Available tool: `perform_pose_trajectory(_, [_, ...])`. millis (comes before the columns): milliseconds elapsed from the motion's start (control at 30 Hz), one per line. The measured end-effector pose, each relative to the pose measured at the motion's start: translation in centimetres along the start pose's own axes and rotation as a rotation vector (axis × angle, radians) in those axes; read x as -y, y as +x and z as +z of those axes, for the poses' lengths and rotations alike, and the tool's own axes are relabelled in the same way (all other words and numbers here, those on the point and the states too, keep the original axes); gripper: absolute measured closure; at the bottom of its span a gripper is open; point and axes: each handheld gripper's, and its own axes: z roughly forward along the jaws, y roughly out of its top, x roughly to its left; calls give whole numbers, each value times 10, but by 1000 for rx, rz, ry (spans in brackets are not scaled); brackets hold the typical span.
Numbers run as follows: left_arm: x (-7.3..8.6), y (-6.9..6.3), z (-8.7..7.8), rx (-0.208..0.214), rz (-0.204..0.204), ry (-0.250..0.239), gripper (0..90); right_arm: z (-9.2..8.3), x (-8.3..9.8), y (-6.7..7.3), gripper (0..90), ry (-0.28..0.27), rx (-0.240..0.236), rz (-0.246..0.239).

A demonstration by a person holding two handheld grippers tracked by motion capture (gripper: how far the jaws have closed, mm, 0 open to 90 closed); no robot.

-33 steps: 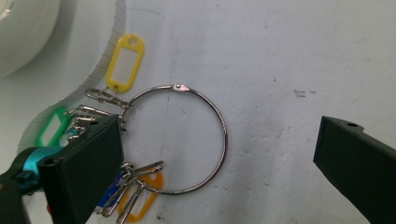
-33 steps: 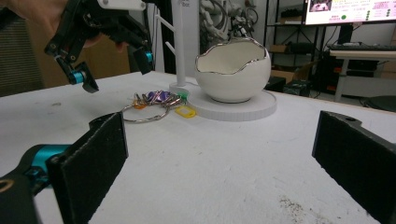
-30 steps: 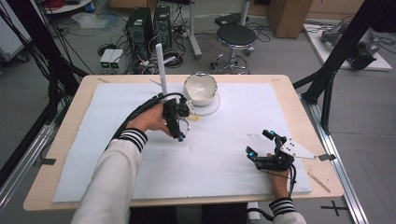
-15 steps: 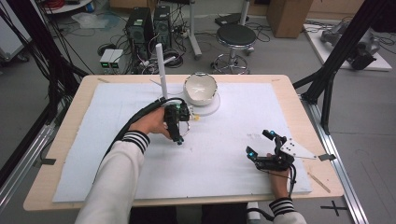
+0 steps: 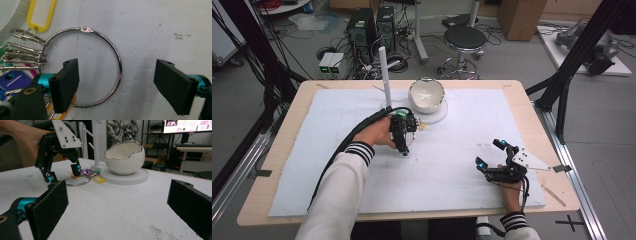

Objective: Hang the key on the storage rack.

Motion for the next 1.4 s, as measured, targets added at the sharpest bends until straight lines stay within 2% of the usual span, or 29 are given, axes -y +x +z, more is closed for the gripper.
perform_pose_trajectory(200, [-1,0,1,18,-13,10,299,0,0,0,29,1,0,1])
perform_pose_trajectory(233, [-1,1,1,19,-12,13,341,0,0,0,29,1,0,-1])
perform_pose_trajectory(400, [-1,2,1,17,-18,35,436,0,0,0,29,1,1,-2])
perform_pose_trajectory(633, [-1,2,2,6,-32,57,504,0,0,0,29,2,0,0])
perform_pose_trajectory(667, [-1,3,2,12,-34,61,539,0,0,0,29,1,0,0])
perform_pose_trajectory(800, [-1,2,2,14,-30,66,566,0,0,0,29,1,0,0])
perform_pose_trajectory(900, [-1,2,2,15,-28,69,628,0,0,0,29,1,1,-3])
perform_pose_trajectory(1167, [-1,1,3,22,-24,72,703,0,0,0,29,-2,0,-6])
perform_pose_trajectory(1400, [-2,2,4,26,-30,83,728,0,0,0,29,-1,1,-6])
